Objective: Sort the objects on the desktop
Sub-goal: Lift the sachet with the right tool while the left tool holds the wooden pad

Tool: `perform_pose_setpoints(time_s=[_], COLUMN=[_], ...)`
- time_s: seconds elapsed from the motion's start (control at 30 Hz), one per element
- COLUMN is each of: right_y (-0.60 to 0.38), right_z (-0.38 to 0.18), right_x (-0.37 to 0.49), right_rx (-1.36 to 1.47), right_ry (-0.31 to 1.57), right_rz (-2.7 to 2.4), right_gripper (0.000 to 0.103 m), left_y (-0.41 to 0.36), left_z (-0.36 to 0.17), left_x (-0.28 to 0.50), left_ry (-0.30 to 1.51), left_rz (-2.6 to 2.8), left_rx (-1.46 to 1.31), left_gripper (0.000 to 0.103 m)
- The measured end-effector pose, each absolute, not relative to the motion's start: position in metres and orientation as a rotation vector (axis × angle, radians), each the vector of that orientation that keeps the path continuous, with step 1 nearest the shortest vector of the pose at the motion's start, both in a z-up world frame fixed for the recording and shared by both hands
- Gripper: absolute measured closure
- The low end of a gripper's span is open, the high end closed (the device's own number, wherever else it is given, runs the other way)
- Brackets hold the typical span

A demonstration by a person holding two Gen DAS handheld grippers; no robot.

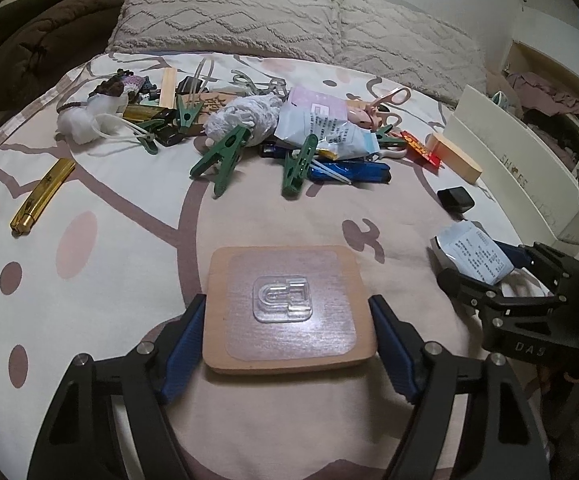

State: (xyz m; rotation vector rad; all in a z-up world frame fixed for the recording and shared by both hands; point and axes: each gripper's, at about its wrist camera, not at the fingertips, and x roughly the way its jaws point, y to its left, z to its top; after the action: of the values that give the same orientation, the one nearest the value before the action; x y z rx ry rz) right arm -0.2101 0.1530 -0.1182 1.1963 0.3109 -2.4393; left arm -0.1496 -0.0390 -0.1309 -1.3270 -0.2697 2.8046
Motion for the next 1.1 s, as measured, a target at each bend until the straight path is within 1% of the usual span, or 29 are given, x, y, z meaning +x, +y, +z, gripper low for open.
perform_pose_setpoints(time_s=[0.47,0.7,0.8,0.87,0.93,1.1], right_y=[0.157,0.159,0.16,0.161,0.161,0.163], right_z=[-0.115,-0.116,-0.116,-0.116,-0.116,-0.116], right_x=[-0.201,-0.203,-0.203,-0.203,-0.203,-0.203], right_rx=[1.096,1.102,1.103,1.104,1.102,1.099], right_ry=[0.248,0.222,0.205,0.2,0.195,0.183], right_rz=[-2.445,-2.428,-2.422,-2.42,-2.417,-2.408], right_gripper=[0.028,0.027,0.027,0.027,0.027,0.027], left_y=[-0.039,-0.033,-0.033,-0.033,-0.033,-0.032], left_z=[-0.129,-0.13,-0.13,-0.13,-0.131,-0.13], left_x=[-0.146,-0.137,-0.132,-0.128,-0.125,-0.133], left_ry=[-0.257,-0.117,-0.079,-0.045,-0.009,0.042], left_rz=[2.814,2.833,2.865,2.894,2.915,2.898], left_rx=[-1.318,-1.35,-1.362,-1.371,-1.378,-1.403], left_gripper=[0.025,0.024,0.02,0.014,0.011,0.009])
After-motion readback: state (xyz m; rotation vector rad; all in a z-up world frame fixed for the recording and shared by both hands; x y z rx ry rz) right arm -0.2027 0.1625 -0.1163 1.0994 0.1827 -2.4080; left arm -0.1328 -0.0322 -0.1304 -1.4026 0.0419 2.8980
